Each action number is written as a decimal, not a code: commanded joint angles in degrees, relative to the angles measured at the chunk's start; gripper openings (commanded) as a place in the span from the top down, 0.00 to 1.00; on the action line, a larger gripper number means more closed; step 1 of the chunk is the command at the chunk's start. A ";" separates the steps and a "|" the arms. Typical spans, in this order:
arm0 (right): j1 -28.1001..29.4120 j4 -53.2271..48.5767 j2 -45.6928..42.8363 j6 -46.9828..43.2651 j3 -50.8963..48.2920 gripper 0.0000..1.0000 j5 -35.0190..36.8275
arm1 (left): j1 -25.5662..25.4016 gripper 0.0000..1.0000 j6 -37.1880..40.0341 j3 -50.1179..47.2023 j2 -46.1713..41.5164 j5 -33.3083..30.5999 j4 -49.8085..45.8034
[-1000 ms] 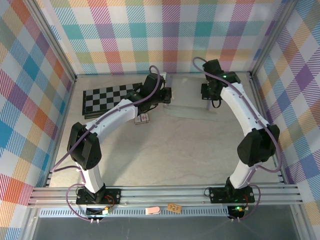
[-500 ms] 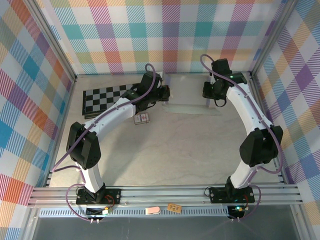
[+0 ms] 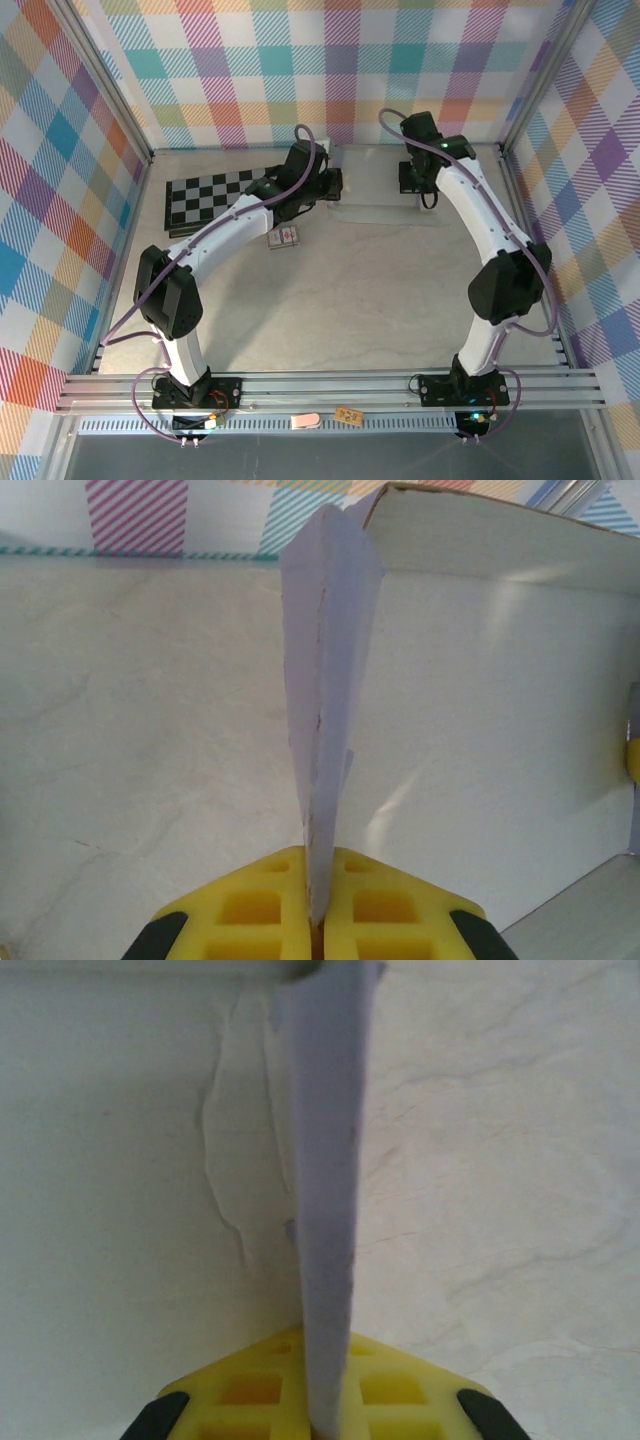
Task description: Fold the paper box
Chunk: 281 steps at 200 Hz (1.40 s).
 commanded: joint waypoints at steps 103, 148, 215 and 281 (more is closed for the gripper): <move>2.97 -0.68 -3.23 -0.38 0.86 0.84 9.59 | -2.32 1.00 4.16 -0.90 -2.58 -4.32 0.54; -0.60 0.04 -4.81 0.51 2.38 0.66 1.11 | -2.36 1.00 4.37 -2.15 -3.33 -3.91 1.26; -1.63 0.06 -4.84 2.46 3.19 0.59 -2.04 | -2.58 1.00 4.37 -1.89 -3.38 -3.33 0.78; -1.91 -0.10 -5.32 3.59 0.96 0.62 -2.33 | -2.75 1.00 4.04 -1.57 -3.24 -3.12 0.73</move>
